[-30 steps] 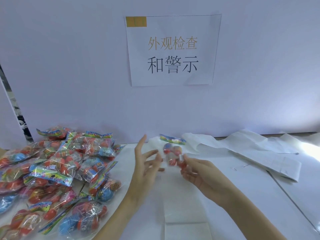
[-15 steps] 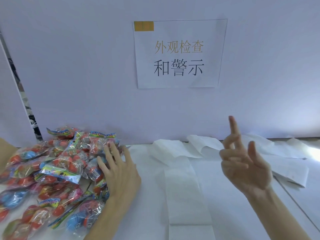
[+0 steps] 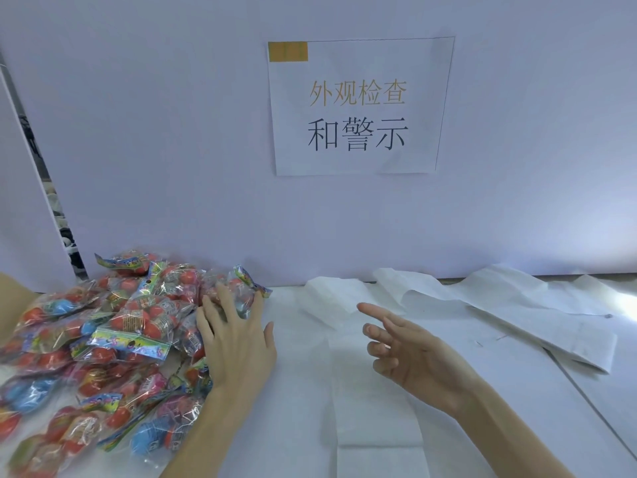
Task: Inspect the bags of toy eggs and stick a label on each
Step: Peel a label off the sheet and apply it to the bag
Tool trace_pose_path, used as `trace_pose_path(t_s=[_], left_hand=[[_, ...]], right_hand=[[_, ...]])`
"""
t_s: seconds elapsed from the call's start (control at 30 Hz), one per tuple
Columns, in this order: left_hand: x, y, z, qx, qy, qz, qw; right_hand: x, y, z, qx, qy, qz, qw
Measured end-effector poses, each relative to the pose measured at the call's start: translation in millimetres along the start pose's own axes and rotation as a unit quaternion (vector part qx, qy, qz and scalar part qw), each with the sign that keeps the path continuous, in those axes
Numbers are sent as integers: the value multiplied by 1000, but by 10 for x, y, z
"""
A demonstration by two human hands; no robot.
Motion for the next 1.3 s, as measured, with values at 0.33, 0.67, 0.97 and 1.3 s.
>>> trace_pose_path(t_s=[0.33, 0.67, 0.97, 1.3], left_hand=[[-102, -87, 125, -184, 70, -144, 970], [-544, 66, 231, -217, 303, -323, 870], [-677, 137, 245, -56, 709, -107, 694], [-691, 114, 338, 5, 772, 23, 635]], right_hand=[[25, -12, 4, -50, -9, -1, 999], [45, 24, -220, -164, 151, 39, 974], [217, 99, -356, -283, 348, 114, 886], [-51, 46, -359, -314, 284, 149, 893]])
Point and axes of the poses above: each hand's wrist, its own y-axis away from the middle knuckle, its own z-axis out of the back of the hand, x = y × z, the point moved 1 cm from there along -y, towards the middle knuckle, and after that the axes turned 14 degrees about -z, right-handed, at the moved point
